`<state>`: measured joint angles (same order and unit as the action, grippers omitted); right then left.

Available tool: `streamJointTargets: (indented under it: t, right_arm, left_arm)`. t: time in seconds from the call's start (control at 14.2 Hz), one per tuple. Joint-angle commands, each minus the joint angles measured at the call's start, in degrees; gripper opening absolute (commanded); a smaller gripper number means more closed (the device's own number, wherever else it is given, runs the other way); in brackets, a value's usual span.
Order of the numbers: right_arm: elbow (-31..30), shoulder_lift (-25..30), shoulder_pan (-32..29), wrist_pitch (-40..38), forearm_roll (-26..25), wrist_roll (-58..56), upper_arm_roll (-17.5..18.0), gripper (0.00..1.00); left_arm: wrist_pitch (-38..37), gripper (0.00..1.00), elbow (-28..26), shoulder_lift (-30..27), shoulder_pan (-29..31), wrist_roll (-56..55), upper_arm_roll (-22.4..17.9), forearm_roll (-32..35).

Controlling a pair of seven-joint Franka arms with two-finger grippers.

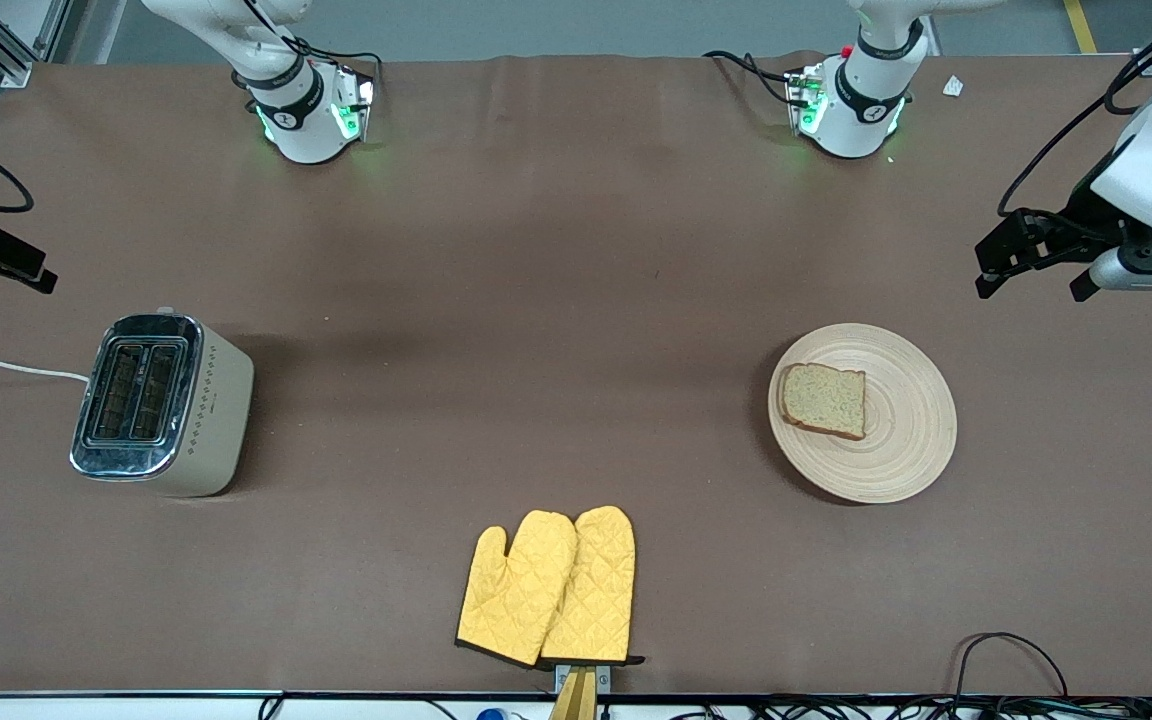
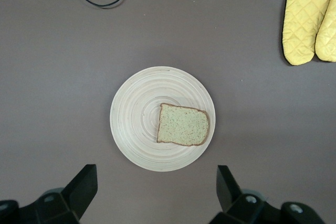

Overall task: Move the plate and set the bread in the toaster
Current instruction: 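Lower the left gripper to the wooden plate rim and grip it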

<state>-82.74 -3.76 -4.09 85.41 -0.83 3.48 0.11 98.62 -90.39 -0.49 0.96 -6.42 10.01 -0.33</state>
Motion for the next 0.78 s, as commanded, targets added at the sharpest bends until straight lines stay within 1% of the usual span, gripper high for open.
streamJointTargets:
  t: [0.0,0.28,0.42,0.57,0.71]
  right_arm:
    - [-0.49,0.68,-0.21,0.11,0.21,-0.32,-0.11,1.00]
    - [-0.49,0.68,-0.21,0.11,0.39,-0.32,-0.11,1.00]
    - [-0.49,0.68,-0.21,0.11,0.39,-0.32,-0.11,1.00]
    - [-0.49,0.68,-0.21,0.11,0.39,-0.32,-0.11,1.00]
    - [-0.49,0.68,-0.21,0.11,0.39,-0.32,-0.11,1.00]
  left_arm:
    - [-0.80,1.00,0.13,-0.48,0.18,0.97,-0.08,0.07]
    - [-0.80,1.00,0.39,-0.04,0.70,0.18,-0.17,-0.02]
    - [-0.98,1.00,0.30,1.71,4.21,1.50,0.00,-1.42]
    - [-0.71,1.00,0.65,4.51,10.08,6.49,-0.08,-9.55]
    - [-0.80,1.00,0.83,9.95,15.28,12.37,0.00,-14.94]
